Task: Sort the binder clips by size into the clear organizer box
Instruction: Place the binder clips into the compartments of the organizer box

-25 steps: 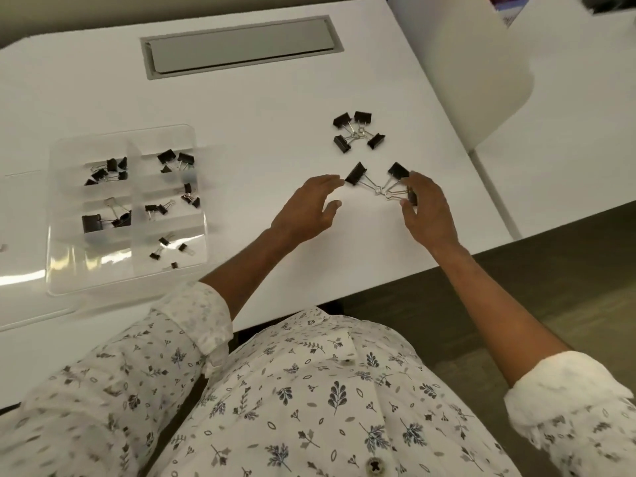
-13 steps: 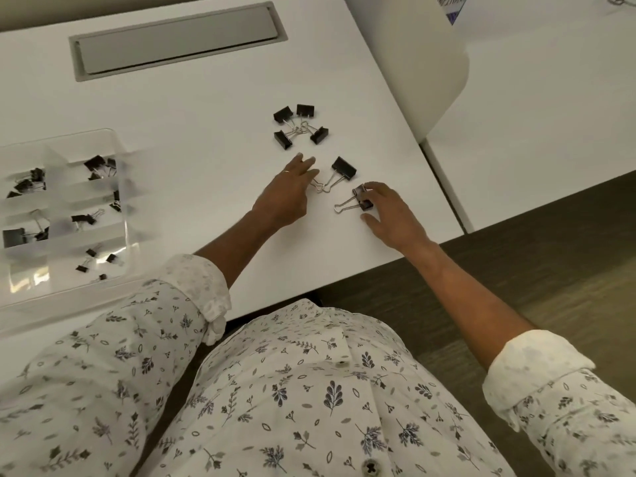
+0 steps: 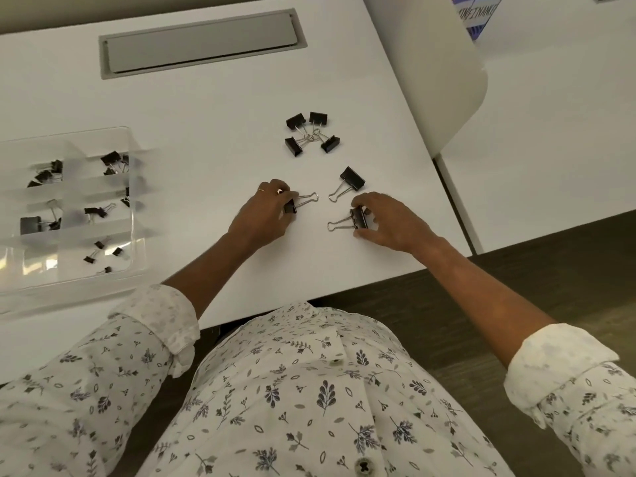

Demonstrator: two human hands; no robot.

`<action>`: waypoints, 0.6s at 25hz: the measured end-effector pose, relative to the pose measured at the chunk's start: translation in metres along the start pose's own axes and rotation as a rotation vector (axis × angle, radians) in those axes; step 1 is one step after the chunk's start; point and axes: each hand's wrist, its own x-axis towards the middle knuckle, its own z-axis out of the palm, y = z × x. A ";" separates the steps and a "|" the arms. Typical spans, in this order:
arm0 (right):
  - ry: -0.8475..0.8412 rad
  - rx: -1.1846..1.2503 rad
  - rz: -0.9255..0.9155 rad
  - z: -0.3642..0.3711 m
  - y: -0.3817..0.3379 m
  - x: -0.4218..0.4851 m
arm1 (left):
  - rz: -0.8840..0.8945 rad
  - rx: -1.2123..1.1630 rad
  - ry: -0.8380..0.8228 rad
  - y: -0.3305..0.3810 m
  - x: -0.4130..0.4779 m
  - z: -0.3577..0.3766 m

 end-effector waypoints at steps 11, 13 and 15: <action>-0.020 -0.137 -0.138 -0.043 0.008 0.080 | -0.153 -0.172 0.064 -0.020 -0.035 0.005; -0.080 -0.157 -0.155 -0.039 0.011 0.089 | -0.174 -0.175 0.062 -0.020 -0.035 0.006; -0.109 -0.151 -0.171 -0.033 0.013 0.094 | -0.179 -0.180 0.065 -0.020 -0.035 0.007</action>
